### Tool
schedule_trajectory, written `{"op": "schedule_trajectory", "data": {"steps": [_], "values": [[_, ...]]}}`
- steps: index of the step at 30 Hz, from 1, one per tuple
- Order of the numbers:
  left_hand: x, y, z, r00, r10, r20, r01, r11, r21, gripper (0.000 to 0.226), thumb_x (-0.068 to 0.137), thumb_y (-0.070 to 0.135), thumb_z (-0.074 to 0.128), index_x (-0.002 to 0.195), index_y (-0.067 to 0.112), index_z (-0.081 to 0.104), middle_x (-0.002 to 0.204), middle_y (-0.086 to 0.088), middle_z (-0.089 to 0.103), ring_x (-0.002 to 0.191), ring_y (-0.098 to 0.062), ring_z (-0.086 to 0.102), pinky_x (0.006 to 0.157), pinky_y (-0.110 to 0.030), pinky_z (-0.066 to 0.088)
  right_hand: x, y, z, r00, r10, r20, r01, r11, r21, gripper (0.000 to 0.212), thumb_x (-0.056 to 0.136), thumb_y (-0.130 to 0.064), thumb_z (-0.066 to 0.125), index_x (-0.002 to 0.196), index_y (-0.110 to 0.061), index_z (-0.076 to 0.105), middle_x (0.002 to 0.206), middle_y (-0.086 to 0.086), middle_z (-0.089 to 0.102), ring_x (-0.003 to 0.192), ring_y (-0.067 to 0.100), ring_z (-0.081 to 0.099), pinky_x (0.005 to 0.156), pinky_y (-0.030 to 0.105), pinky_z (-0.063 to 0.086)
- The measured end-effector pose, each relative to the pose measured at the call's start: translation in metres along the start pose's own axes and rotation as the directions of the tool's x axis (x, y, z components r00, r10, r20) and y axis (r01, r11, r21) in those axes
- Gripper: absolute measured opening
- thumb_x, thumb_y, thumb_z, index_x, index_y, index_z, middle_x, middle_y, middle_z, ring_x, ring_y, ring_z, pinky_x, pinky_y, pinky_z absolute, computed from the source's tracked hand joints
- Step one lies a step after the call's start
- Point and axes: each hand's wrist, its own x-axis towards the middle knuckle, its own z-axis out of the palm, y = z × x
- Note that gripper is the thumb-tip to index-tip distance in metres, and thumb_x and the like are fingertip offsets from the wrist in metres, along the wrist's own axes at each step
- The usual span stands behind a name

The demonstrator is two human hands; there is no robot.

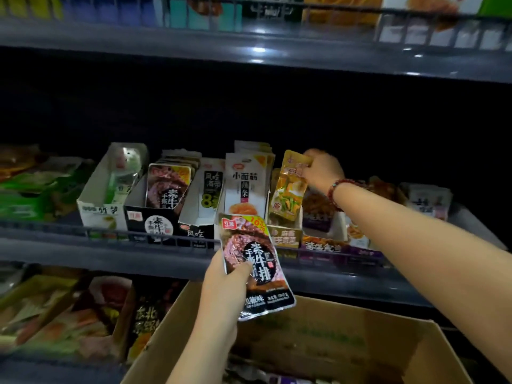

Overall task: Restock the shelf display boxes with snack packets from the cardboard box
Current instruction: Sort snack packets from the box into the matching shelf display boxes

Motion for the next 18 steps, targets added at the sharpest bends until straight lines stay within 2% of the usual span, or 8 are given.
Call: {"op": "schedule_trajectory", "data": {"steps": [3, 9, 13, 16, 18], "values": [[0.004, -0.001, -0.004, 0.999, -0.032, -0.013, 0.032, 0.999, -0.035, 0.021, 0.095, 0.007, 0.055, 0.109, 0.022, 0.061, 0.099, -0.006, 0.073, 0.086, -0.028, 0.071, 0.070, -0.040, 0.057, 0.007, -0.005, 0.018, 0.996, 0.001, 0.087, 0.007, 0.995, -0.096, 0.038, 0.097, -0.025, 0.050, 0.134, -0.016, 0.048, 0.131, 0.009, 0.055, 0.117, 0.027, 0.053, 0.087, 0.030, 0.041], [0.005, 0.000, -0.007, 0.999, -0.045, -0.022, 0.043, 0.996, -0.075, 0.021, 0.095, 0.004, 0.054, 0.100, 0.022, 0.062, 0.088, -0.003, 0.073, 0.076, -0.022, 0.071, 0.054, -0.027, 0.052, 0.012, 0.003, 0.042, 0.981, 0.048, 0.187, -0.016, 0.985, -0.170, 0.035, 0.096, -0.019, 0.051, 0.130, -0.015, 0.050, 0.129, 0.011, 0.053, 0.115, 0.026, 0.053, 0.081, 0.025, 0.038], [0.006, -0.001, -0.003, 1.000, -0.019, -0.005, 0.019, 0.997, -0.079, 0.021, 0.095, 0.002, 0.054, 0.097, 0.021, 0.061, 0.083, -0.001, 0.070, 0.066, -0.013, 0.068, 0.046, -0.020, 0.049, 0.010, 0.009, 0.048, 0.993, 0.048, 0.110, -0.038, 0.995, -0.093, 0.036, 0.094, -0.018, 0.055, 0.129, -0.016, 0.049, 0.125, 0.010, 0.057, 0.111, 0.026, 0.056, 0.075, 0.025, 0.039], [0.007, -0.003, -0.002, 1.000, 0.013, 0.008, -0.013, 0.998, -0.069, 0.025, 0.094, 0.000, 0.054, 0.090, 0.024, 0.059, 0.079, 0.005, 0.066, 0.057, -0.002, 0.061, 0.040, -0.012, 0.044, 0.005, 0.011, 0.046, 0.997, 0.051, 0.051, -0.052, 0.999, 0.010, 0.044, 0.089, -0.019, 0.063, 0.131, -0.017, 0.048, 0.126, 0.010, 0.055, 0.107, 0.025, 0.058, 0.071, 0.023, 0.039], [0.008, -0.004, -0.002, 1.000, 0.007, 0.019, -0.006, 0.997, -0.083, 0.021, 0.095, 0.001, 0.055, 0.098, 0.021, 0.061, 0.084, 0.002, 0.069, 0.065, -0.008, 0.066, 0.046, -0.016, 0.048, -0.004, 0.007, 0.038, 1.000, 0.019, 0.017, -0.020, 0.999, 0.051, 0.046, 0.088, -0.019, 0.065, 0.131, -0.018, 0.049, 0.127, 0.010, 0.053, 0.103, 0.022, 0.059, 0.069, 0.022, 0.039]]}}
